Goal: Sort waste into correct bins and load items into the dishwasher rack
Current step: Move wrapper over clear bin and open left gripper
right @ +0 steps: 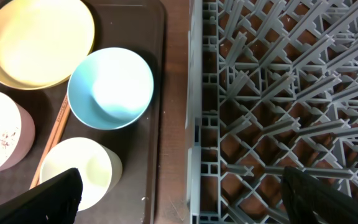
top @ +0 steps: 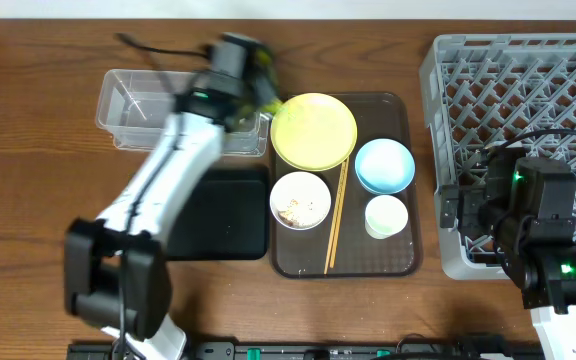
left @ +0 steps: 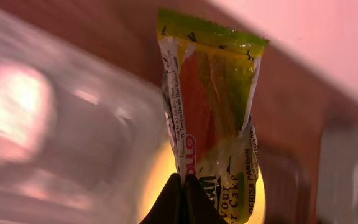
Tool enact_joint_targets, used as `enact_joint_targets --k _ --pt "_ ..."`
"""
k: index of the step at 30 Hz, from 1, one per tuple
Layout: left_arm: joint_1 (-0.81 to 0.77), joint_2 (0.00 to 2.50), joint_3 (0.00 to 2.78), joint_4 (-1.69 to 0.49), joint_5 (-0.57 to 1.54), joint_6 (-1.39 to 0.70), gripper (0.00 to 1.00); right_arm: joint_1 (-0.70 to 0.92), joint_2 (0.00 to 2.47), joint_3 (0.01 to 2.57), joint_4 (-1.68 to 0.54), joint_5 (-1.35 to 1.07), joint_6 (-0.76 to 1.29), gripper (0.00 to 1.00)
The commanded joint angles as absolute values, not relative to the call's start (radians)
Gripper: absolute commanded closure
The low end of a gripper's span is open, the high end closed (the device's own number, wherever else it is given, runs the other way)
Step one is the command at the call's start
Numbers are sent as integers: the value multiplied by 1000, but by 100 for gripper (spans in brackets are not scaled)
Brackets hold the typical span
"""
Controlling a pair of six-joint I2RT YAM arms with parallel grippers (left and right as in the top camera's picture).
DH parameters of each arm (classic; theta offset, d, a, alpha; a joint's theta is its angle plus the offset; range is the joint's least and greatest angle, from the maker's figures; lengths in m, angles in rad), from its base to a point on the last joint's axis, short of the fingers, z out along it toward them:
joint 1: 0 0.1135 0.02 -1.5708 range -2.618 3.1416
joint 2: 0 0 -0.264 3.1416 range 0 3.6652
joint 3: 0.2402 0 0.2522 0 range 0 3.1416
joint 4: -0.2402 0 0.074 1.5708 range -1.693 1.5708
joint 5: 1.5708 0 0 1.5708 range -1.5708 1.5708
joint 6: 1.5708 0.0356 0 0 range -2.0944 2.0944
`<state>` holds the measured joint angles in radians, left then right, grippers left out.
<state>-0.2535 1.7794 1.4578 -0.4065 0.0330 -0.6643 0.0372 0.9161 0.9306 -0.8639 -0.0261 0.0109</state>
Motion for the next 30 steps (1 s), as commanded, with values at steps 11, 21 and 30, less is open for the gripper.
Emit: enact_joint_targets --k 11,21,30 --pt "-122 1760 1445 -518 17 -467 58 50 915 950 -865 -27 14 1" --pt "-338 1665 1441 -766 181 -239 57 50 915 950 -865 -27 14 1" --pt "-616 1745 1375 -788 179 -241 57 50 915 950 -865 -27 14 1"
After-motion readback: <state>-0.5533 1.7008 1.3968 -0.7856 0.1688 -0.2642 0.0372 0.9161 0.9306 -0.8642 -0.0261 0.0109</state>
